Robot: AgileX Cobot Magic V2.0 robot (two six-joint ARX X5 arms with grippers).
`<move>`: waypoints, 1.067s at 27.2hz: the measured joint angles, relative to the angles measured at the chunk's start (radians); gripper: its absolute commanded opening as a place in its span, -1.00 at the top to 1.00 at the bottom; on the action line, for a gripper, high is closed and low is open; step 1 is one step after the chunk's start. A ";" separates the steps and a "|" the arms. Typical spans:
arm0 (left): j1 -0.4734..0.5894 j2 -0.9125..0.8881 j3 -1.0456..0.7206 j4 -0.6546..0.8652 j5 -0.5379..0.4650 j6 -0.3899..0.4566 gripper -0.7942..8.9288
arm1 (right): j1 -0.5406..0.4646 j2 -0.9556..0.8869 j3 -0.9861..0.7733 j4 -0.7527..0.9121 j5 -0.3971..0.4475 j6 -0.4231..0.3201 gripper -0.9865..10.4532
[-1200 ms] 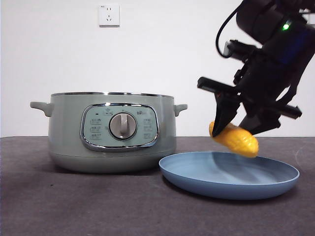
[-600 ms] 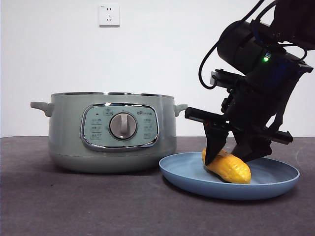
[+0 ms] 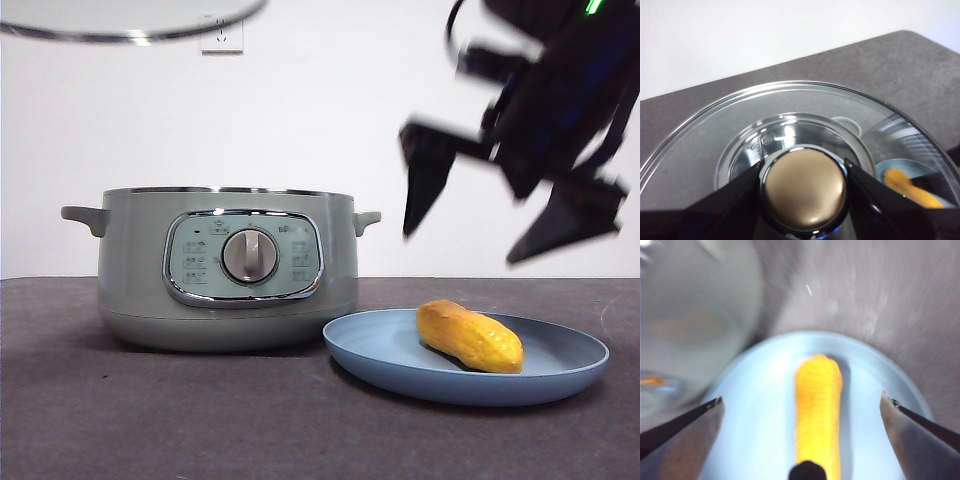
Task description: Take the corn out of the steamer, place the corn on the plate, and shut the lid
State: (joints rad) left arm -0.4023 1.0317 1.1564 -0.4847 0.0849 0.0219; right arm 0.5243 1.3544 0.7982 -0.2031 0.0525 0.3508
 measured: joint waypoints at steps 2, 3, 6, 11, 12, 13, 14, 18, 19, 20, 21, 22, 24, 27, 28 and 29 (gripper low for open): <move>0.000 0.080 0.000 0.082 0.000 0.014 0.85 | 0.000 -0.128 0.000 -0.069 0.003 -0.018 -0.18; 0.000 0.120 0.000 0.128 0.001 0.016 0.85 | 0.000 -0.194 0.000 -0.101 0.004 -0.024 -0.16; 0.000 0.193 0.000 0.208 0.001 0.021 0.85 | 0.000 -0.308 0.000 -0.167 0.004 -0.033 -0.16; 0.000 0.307 0.000 0.269 0.010 0.023 0.86 | 0.000 -0.466 0.000 -0.280 0.019 -0.037 -0.16; 0.000 0.328 0.000 0.279 0.015 0.023 0.85 | 0.000 -0.491 0.000 -0.298 0.027 -0.037 -0.16; 0.000 0.347 0.000 0.292 0.018 0.023 0.86 | 0.000 -0.514 0.000 -0.317 0.028 -0.037 -0.16; 0.000 0.361 0.000 0.301 0.020 0.023 0.86 | 0.000 -0.532 0.000 -0.333 0.029 -0.037 -0.16; 0.000 0.412 -0.001 0.369 0.023 0.024 0.86 | 0.000 -0.584 0.000 -0.416 0.029 -0.037 -0.16; 0.000 0.420 -0.001 0.383 0.023 0.024 0.86 | 0.000 -0.592 0.000 -0.435 0.029 -0.037 -0.16; 0.000 0.431 -0.001 0.400 0.023 0.025 0.86 | 0.000 -0.597 0.000 -0.455 0.029 -0.037 -0.16; 0.000 0.440 -0.001 0.412 0.023 0.027 0.86 | 0.000 -0.602 0.000 -0.468 0.029 -0.037 -0.16; 0.000 0.450 -0.001 0.418 0.023 0.030 0.86 | 0.000 -0.606 0.000 -0.480 0.029 -0.037 -0.16; 0.000 0.468 -0.001 0.421 0.023 0.031 0.86 | 0.000 -0.610 0.000 -0.488 0.029 -0.037 -0.16; 0.000 0.496 -0.001 0.422 0.022 0.042 0.86 | 0.000 -0.613 0.000 -0.488 0.029 -0.037 -0.16; 0.000 0.508 -0.001 0.426 0.022 0.044 0.86 | 0.000 -0.614 0.000 -0.488 0.029 -0.037 -0.16; 0.000 0.520 -0.001 0.434 0.022 0.047 0.86 | 0.000 -0.615 0.000 -0.488 0.029 -0.037 -0.16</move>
State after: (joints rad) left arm -0.4023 1.5513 1.1557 -0.0505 0.1066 0.0685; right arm 0.5243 0.7399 0.7982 -0.6910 0.0818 0.3138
